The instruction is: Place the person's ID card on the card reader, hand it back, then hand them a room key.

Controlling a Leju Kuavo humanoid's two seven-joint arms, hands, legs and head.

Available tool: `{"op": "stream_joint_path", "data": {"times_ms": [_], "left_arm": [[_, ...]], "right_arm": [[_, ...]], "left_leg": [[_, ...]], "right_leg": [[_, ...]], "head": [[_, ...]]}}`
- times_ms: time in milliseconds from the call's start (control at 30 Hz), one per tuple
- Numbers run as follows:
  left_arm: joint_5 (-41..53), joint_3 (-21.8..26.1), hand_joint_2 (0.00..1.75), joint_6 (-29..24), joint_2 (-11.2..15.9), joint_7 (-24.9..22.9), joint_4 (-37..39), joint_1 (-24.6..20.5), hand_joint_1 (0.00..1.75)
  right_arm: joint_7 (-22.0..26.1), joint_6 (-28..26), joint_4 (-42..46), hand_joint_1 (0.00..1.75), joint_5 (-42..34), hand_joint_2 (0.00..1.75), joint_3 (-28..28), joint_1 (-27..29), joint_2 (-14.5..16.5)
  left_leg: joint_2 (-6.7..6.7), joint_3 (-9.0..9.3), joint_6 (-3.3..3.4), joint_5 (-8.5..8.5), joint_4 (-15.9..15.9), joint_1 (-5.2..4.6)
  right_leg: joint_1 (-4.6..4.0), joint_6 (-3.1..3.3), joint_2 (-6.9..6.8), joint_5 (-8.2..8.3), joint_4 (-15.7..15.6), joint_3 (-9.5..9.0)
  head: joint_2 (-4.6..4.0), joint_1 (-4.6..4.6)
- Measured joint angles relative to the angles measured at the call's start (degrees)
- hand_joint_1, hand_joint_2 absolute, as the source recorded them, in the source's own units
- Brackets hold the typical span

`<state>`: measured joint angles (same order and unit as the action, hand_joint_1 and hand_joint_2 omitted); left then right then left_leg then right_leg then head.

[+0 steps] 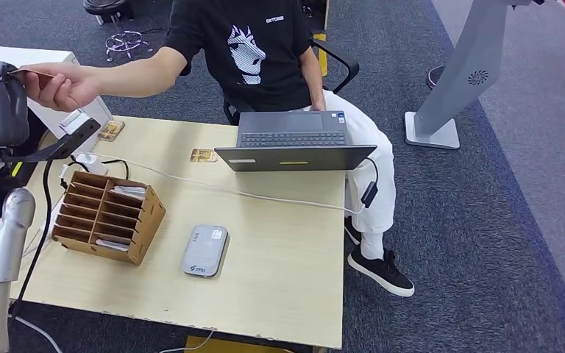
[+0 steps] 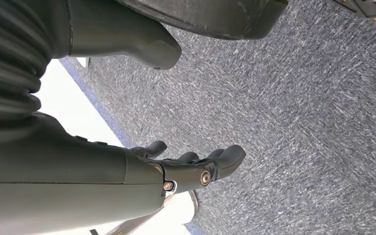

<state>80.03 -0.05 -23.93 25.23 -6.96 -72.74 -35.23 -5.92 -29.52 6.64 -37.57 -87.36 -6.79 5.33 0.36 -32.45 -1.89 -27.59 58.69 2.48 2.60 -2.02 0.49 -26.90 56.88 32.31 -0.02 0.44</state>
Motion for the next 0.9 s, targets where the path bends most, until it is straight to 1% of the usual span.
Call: {"op": "stream_joint_path", "data": {"times_ms": [67, 133, 267, 600, 900], "left_arm": [[0.5, -0.1, 1.75, -0.3, 0.1, -0.5, 5.0, -1.1, 1.75], [0.6, -0.2, 1.75, -0.5, 0.1, -0.6, 8.1, -1.6, 1.75], [0.6, -0.3, 1.75, -0.6, 0.1, -0.7, 11.4, -2.2, 1.75], [0.7, -0.3, 1.75, -0.7, 0.1, -0.7, 14.4, -2.6, 1.75], [0.3, -0.3, 1.75, -0.7, 0.1, -0.7, 15.1, -2.8, 1.75]], "right_arm": [[0.0, 0.1, 0.0, 0.0, 0.0, 1.75, 0.0, -0.1, 0.0], [0.0, 0.1, 0.0, 0.0, 0.0, 1.75, 0.0, -0.1, 0.0], [0.0, 0.1, 0.0, 0.0, 0.0, 1.75, 0.0, -0.2, 0.0], [0.0, 0.1, 0.0, 0.0, 0.0, 1.75, 0.0, -0.2, 0.0], [0.3, 0.1, 0.0, 0.0, -0.3, 1.75, 0.0, -0.2, 0.0]], "left_leg": [[0.04, 0.0, 0.0, 0.0, 0.0, 0.0], [0.05, -0.01, 0.0, 0.0, 0.0, 0.0], [0.06, -0.04, 0.0, -0.01, 0.0, 0.0], [0.12, -0.11, 0.0, -0.01, 0.0, 0.0], [0.14, -0.14, 0.0, -0.01, 0.0, 0.0]], "right_leg": [[0.0, 0.01, 0.05, 0.03, 0.0, 0.02], [0.0, 0.02, 0.07, 0.04, 0.0, 0.03], [0.0, 0.01, 0.08, 0.03, 0.0, 0.06], [0.0, 0.01, 0.12, 0.03, 0.0, 0.17], [0.0, 0.01, 0.15, 0.03, 0.0, 0.18]], "head": [[0.0, 0.01], [0.0, 0.01], [0.0, 0.0], [0.0, 0.0], [0.0, 0.0]]}}
